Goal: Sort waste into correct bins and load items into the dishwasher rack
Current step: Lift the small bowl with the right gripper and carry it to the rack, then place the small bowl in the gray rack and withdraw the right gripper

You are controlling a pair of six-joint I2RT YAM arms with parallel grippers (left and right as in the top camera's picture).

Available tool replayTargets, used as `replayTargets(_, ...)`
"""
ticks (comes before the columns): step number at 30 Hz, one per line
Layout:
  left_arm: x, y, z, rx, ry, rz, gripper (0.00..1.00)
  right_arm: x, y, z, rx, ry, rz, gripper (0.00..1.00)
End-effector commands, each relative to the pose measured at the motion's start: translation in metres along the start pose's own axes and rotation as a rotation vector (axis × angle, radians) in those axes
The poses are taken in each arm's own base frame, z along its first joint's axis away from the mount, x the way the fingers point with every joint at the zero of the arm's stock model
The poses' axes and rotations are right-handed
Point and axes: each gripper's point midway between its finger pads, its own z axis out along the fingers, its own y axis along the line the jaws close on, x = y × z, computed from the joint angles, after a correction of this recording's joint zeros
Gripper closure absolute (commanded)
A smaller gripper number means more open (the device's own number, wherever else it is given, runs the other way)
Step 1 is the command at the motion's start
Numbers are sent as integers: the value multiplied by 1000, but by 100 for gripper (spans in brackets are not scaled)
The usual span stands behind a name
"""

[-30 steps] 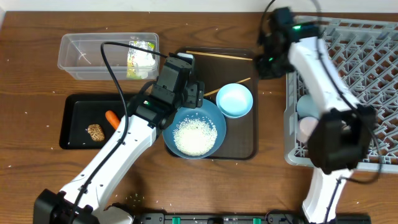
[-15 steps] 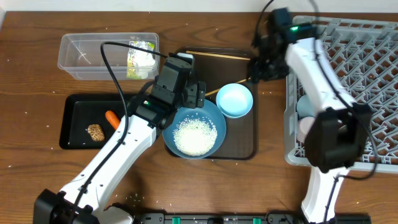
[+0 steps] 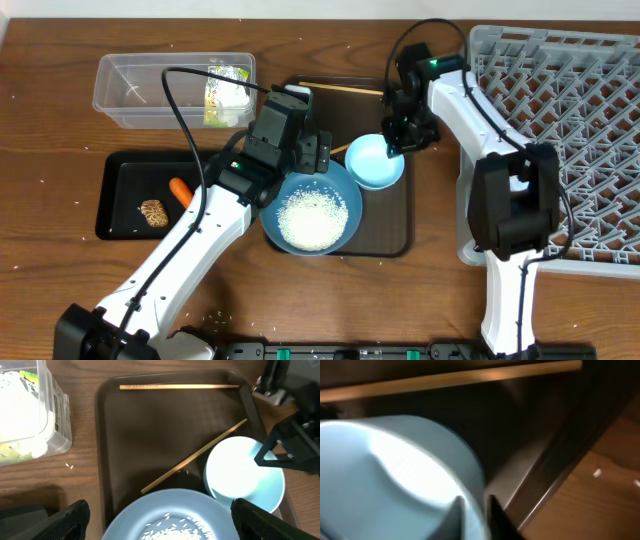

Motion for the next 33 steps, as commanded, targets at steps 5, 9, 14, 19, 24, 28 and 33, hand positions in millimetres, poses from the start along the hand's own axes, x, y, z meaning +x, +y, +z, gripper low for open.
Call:
replayTargets(5, -4, 3, -1, -11, -8, -2, 9, 0, 2, 19, -13, 31, 34, 99)
replayTargets(9, -4, 3, -1, -11, -8, -2, 9, -3, -1, 8, -16, 4, 50, 99)
replayTargets(14, -4, 3, -1, -11, -8, -2, 9, -15, -10, -36, -19, -106, 66, 99)
replayTargets(19, -4, 3, -1, -10, -8, -2, 9, -23, -35, -105, 47, -286, 117, 99)
replayTargets(24, -4, 3, -1, -10, -8, -2, 9, -10, -101, -170, 311, -436, 297, 99)
replayTargets(28, -4, 3, -1, -10, -8, -2, 9, 15, -172, -213, 596, -502, 495, 99)
replayTargets(33, -4, 3, 0, -11, -7, -2, 9, 46, -246, -252, 882, -565, 729, 99)
